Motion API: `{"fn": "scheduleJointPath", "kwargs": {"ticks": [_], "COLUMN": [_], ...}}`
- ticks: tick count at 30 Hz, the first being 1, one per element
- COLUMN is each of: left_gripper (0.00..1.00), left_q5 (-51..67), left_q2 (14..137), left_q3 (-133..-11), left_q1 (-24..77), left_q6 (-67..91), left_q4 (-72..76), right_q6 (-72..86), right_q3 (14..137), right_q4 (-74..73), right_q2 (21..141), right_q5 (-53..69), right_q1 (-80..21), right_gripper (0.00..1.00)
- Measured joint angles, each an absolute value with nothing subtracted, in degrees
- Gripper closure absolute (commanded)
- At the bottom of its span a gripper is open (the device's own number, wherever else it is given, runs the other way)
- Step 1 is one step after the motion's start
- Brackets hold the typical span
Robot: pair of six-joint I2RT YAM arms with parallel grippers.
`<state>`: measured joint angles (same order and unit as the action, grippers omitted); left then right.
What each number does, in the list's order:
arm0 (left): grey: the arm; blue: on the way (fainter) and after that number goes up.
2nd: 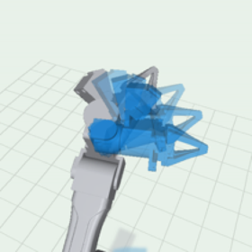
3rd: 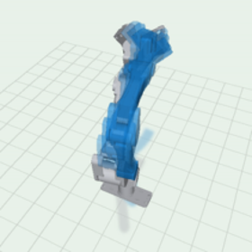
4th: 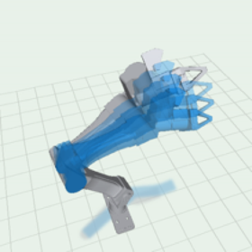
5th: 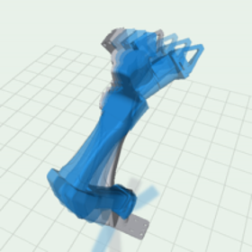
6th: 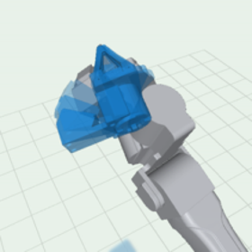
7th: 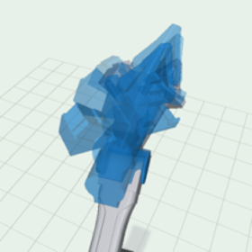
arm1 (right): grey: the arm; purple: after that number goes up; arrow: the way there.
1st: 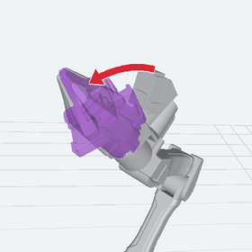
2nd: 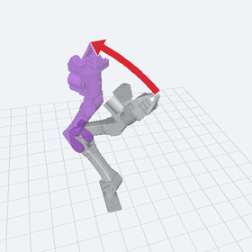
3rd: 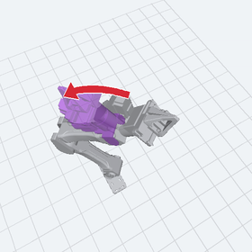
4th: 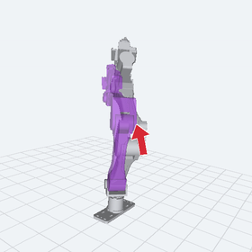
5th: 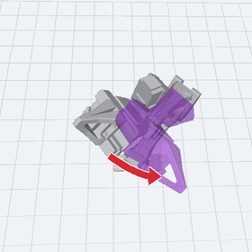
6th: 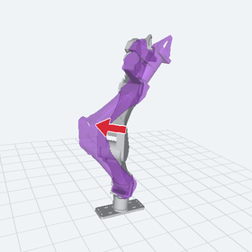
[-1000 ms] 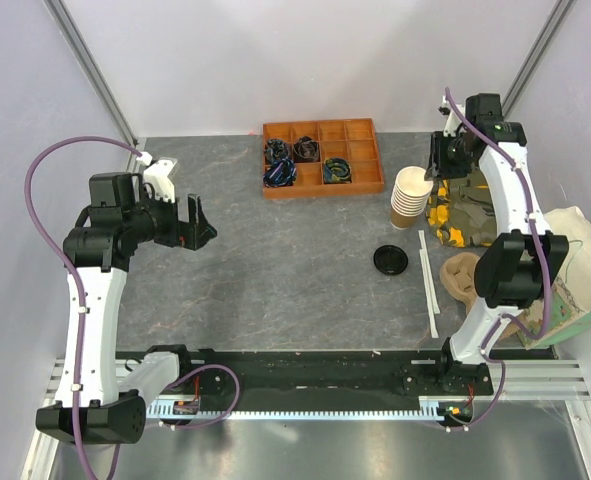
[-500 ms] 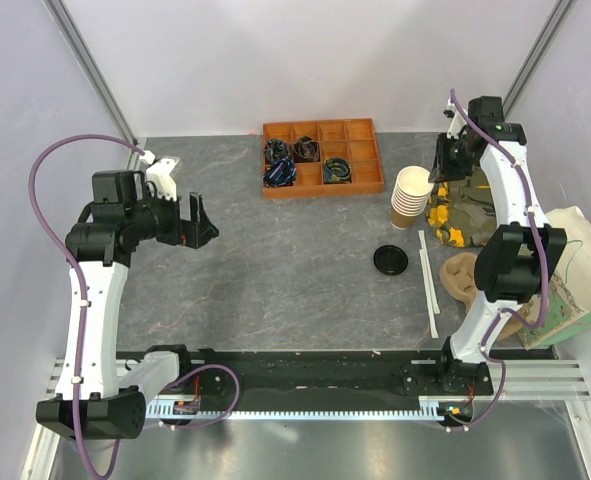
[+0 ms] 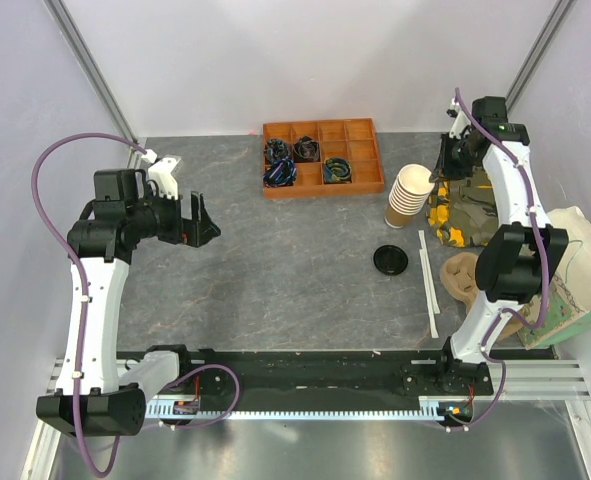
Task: Pack the takeout coffee
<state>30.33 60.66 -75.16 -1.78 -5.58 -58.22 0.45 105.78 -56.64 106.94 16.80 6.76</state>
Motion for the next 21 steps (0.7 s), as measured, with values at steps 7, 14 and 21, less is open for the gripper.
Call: {"fn": "scheduleJointPath", "kwargs": {"ticks": [7, 14, 21], "left_gripper": [0.0, 0.0, 0.0], "left_q5": [30.55, 30.61, 30.68], "left_q2": [60.73, 60.73, 60.71], "left_q3": [-75.16, -75.16, -75.16], "left_q1": [-1.78, -1.78, -1.78], "left_q6": [-5.58, -5.58, -5.61], "left_q4": [-58.19, -58.19, -58.17], "right_q6": [0.4, -0.38, -2.42], "right_q3": [105.8, 106.02, 108.92], "right_q4": [-56.69, -57.69, -58.85], "right_q2": [105.49, 105.03, 104.42], "right_q5": [16.91, 16.78, 16.62], "right_q1": [6.9, 6.92, 7.16], "right_gripper": [1.0, 1.0, 1.0]}}
